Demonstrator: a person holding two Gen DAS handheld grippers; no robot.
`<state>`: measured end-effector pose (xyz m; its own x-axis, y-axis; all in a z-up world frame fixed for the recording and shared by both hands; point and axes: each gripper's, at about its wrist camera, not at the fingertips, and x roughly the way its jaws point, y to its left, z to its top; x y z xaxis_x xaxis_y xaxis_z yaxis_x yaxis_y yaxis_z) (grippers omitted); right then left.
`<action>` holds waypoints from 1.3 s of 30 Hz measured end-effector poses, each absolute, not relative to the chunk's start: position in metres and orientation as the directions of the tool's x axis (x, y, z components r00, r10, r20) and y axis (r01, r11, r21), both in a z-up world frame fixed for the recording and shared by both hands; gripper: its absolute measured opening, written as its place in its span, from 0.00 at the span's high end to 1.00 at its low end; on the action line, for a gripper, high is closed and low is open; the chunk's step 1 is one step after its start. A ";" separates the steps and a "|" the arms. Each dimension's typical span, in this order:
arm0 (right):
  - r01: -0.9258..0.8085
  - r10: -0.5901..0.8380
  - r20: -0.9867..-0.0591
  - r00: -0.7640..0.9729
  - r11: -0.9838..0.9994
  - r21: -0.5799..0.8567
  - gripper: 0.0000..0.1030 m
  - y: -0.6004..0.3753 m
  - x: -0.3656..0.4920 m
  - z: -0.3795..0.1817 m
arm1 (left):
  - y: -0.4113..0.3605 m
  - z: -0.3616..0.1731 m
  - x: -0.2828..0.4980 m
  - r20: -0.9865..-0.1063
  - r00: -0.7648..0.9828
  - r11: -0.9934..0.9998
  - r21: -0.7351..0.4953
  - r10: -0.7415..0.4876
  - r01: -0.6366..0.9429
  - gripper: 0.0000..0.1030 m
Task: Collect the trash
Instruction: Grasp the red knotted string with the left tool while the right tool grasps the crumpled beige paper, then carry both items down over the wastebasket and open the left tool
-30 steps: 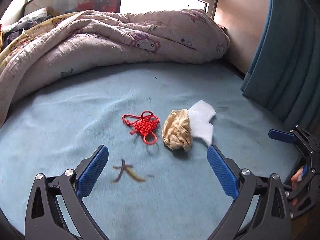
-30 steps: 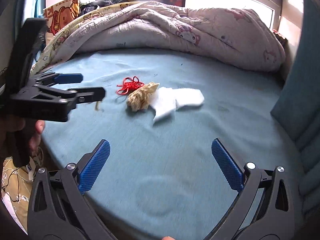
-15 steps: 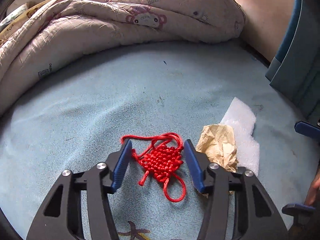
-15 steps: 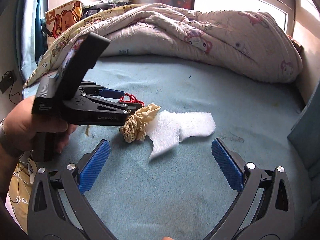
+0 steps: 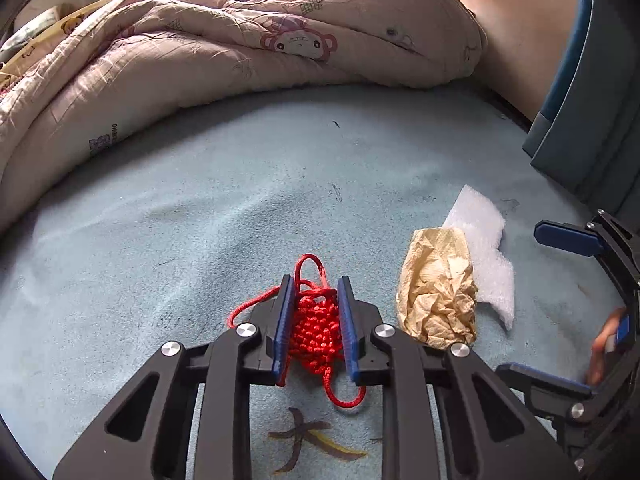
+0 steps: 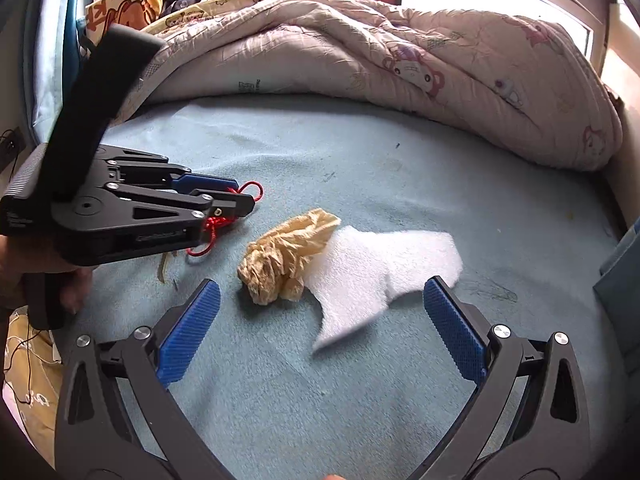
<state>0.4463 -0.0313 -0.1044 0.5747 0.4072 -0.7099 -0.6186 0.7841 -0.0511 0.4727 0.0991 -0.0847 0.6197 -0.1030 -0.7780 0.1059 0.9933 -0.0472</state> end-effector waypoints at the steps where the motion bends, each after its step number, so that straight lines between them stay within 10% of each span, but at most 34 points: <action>1: -0.623 0.410 -0.711 0.572 0.781 -0.051 0.05 -0.026 0.448 -0.105 | 0.103 -0.084 0.472 -0.777 0.621 0.994 -0.049 -0.102 0.101 0.80; 6: -0.648 0.404 -0.719 0.566 0.757 -0.085 0.12 0.008 0.455 -0.111 | 0.124 -0.082 0.465 -0.777 0.621 0.994 -0.066 -0.104 0.084 0.83; 7: -0.660 0.401 -0.733 0.549 0.747 -0.085 0.21 0.014 0.457 -0.114 | 0.126 -0.082 0.464 -0.779 0.618 0.994 -0.066 -0.106 0.087 0.96; 11: -0.670 0.380 -0.762 0.525 0.736 -0.095 0.55 0.024 0.460 -0.120 | 0.131 -0.083 0.459 -0.779 0.616 0.993 -0.069 -0.113 0.095 0.96; 22: -0.679 0.414 -0.730 0.543 0.728 -0.092 0.84 0.016 0.444 -0.109 | 0.125 -0.072 0.450 -0.748 0.650 0.991 -0.090 -0.133 0.100 0.96; 39: -0.661 0.474 -0.672 0.569 0.750 -0.030 0.89 -0.072 0.361 -0.068 | 0.070 -0.047 0.388 -0.722 0.668 0.982 -0.084 -0.178 0.172 0.96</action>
<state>0.3613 -0.0720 -0.0681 0.5690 0.4741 -0.6719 -0.6606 0.7501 -0.0301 0.3876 0.0699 -0.0467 0.6682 -0.1783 -0.7223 0.1716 0.9816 -0.0835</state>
